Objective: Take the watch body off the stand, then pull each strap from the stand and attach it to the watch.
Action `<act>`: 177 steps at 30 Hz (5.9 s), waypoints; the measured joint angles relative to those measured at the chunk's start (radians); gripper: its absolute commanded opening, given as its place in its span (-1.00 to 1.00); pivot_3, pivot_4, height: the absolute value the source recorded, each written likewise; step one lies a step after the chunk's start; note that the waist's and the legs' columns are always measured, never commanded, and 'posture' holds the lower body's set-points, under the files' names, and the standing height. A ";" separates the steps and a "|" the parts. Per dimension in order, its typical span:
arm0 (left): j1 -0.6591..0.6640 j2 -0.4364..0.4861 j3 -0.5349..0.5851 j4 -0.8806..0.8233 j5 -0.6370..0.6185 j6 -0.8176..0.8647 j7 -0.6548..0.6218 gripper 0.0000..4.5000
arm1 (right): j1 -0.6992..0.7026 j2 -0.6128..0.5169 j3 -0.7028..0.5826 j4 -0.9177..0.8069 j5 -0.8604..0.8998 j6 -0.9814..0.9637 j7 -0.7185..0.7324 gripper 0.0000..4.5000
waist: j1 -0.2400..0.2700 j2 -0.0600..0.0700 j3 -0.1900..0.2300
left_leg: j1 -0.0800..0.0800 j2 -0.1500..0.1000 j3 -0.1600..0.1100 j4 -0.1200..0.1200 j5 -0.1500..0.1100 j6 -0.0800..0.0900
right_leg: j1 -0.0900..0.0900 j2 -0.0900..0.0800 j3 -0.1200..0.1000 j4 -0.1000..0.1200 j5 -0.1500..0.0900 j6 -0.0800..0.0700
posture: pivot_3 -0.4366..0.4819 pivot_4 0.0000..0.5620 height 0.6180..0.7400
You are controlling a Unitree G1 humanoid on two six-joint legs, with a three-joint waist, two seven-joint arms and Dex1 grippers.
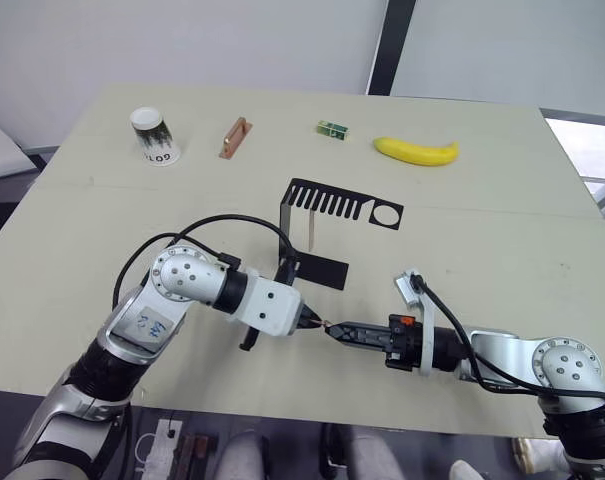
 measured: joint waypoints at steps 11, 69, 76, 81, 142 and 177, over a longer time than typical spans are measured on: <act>0.002 -0.003 -0.006 0.006 0.005 0.001 0.001 -1.00 | 0.000 -0.001 0.003 0.000 0.000 0.000 0.000 -0.29 | 0.000 0.000 0.000 | 0.000 0.000 0.000 0.000 0.000 0.000 | 0.000 0.000 0.000 0.000 0.000 0.000 | -0.05 -0.47 1.00; 0.076 -0.032 -0.008 0.031 0.065 -0.062 0.032 -1.00 | -0.005 -0.004 0.037 0.000 0.028 0.008 -0.033 -0.29 | 0.000 0.000 0.000 | 0.000 0.000 0.000 0.001 0.000 0.000 | 0.000 -0.001 0.000 0.001 0.000 0.000 | -0.05 -0.47 1.00; 0.080 -0.032 -0.006 0.032 0.065 -0.068 0.031 -1.00 | -0.007 -0.007 0.045 0.000 0.035 0.008 -0.041 -0.29 | 0.000 0.000 0.000 | 0.000 0.000 0.000 0.001 0.000 0.000 | 0.000 -0.001 -0.001 0.001 0.000 0.000 | -0.05 -0.47 1.00; 0.088 -0.032 -0.005 0.031 0.065 -0.071 0.031 -1.00 | -0.010 -0.008 0.048 0.000 0.036 0.009 -0.046 -0.29 | 0.000 0.000 0.000 | 0.000 0.000 0.000 0.001 0.000 0.000 | 0.000 -0.001 0.000 0.001 0.000 0.000 | -0.05 -0.47 1.00; 0.072 -0.032 0.019 0.001 0.032 0.027 0.021 -1.00 | -0.022 -0.008 0.048 0.007 0.045 0.011 -0.051 -0.29 | 0.000 0.000 0.000 | 0.000 0.000 0.000 0.001 0.000 0.000 | 0.000 -0.001 0.000 0.001 0.000 0.000 | -0.05 -0.47 1.00; 0.067 -0.016 0.033 -0.045 0.026 0.070 0.009 -1.00 | -0.024 -0.003 0.052 0.025 0.038 0.011 -0.048 -0.29 | 0.000 0.000 0.000 | 0.000 0.000 0.000 0.001 0.000 0.000 | 0.000 -0.001 0.000 0.001 0.000 0.000 | -0.05 -0.47 1.00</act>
